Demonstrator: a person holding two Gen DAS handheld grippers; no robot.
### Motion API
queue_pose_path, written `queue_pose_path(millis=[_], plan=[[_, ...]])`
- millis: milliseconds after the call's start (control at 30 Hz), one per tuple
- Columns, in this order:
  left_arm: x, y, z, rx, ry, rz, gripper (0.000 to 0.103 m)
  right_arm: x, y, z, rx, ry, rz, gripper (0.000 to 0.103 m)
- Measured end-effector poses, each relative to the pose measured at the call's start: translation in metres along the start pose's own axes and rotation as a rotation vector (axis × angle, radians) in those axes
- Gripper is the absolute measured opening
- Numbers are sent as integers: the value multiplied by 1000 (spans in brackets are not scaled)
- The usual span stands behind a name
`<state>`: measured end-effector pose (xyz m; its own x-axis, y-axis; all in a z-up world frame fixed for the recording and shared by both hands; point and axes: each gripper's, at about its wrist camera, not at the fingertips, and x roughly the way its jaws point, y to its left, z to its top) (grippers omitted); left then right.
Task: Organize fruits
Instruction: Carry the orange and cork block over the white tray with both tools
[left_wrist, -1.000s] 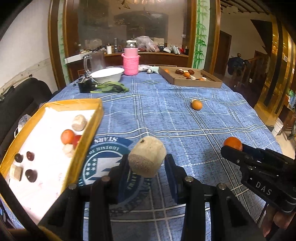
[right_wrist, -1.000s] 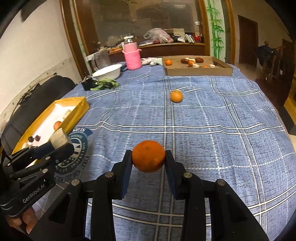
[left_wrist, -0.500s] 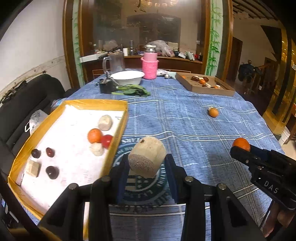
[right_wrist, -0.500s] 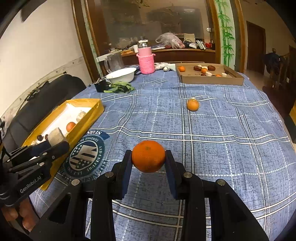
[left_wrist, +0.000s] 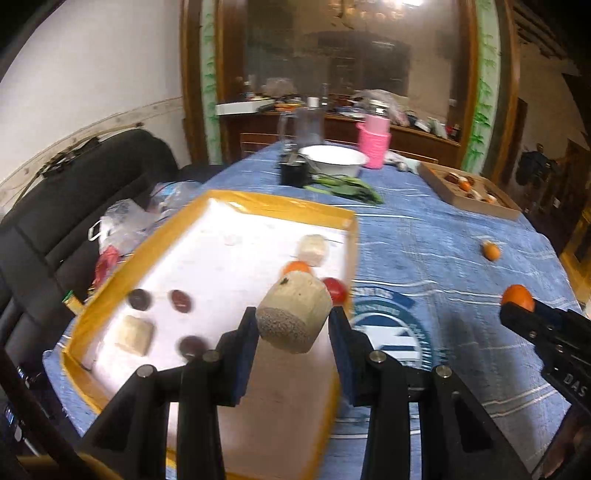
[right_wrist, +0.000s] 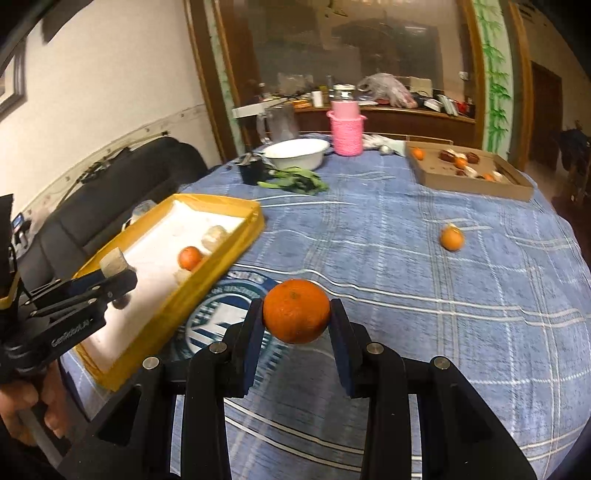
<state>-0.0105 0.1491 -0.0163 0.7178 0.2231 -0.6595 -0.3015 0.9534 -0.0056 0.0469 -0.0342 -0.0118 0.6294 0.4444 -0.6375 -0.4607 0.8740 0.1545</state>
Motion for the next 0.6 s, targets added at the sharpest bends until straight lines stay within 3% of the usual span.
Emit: queue_pose_path(millis=[600], plan=[[19, 69, 10, -89, 31, 120, 41, 36, 83, 28, -114, 17, 139, 33]])
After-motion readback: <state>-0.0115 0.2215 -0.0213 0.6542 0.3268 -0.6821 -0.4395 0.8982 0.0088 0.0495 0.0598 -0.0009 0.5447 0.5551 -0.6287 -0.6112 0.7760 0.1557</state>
